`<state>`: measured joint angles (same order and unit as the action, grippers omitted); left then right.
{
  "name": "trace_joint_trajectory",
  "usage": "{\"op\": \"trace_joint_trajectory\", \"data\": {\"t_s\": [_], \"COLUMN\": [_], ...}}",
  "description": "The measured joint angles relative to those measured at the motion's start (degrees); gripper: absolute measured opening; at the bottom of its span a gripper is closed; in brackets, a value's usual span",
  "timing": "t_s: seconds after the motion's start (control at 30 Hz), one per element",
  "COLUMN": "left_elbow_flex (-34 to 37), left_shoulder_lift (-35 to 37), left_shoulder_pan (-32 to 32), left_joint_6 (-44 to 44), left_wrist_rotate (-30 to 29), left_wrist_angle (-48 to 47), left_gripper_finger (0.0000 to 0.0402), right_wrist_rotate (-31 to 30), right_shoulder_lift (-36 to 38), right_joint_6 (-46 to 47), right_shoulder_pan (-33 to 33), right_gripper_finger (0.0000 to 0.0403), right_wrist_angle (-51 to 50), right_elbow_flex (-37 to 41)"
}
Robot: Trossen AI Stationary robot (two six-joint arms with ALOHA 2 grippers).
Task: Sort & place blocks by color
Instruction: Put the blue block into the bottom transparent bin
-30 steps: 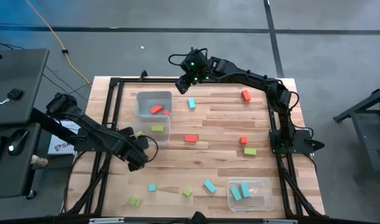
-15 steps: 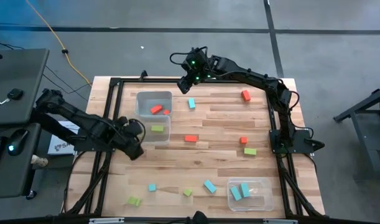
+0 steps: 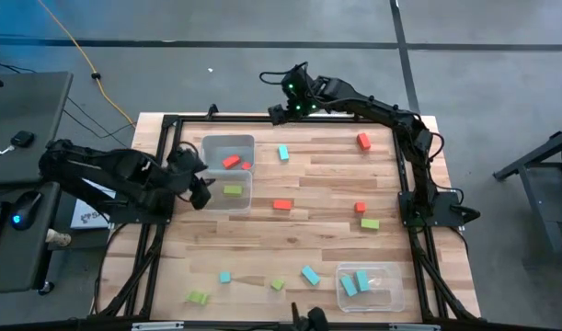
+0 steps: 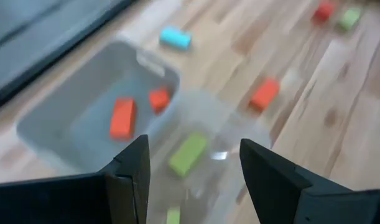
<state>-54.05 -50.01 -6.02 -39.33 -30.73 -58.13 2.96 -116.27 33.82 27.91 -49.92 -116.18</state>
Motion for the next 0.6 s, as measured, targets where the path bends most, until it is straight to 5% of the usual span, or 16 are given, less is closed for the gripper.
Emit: {"op": "trace_joint_trajectory", "data": {"t_s": [0.6], "left_elbow_flex": [0.0], "left_shoulder_lift": [3.3], "left_shoulder_pan": [8.7], "left_joint_6": [23.4], "left_wrist_rotate": [-3.7], "left_wrist_angle": [8.7], "left_gripper_finger": [0.0181], "right_wrist_rotate": [-3.4], "right_shoulder_lift": [-9.9], "right_joint_6": [9.9], "right_shoulder_pan": [-2.1], "right_gripper_finger": [0.0252], "right_wrist_angle": [-1.3], "right_elbow_flex": [0.0]}}
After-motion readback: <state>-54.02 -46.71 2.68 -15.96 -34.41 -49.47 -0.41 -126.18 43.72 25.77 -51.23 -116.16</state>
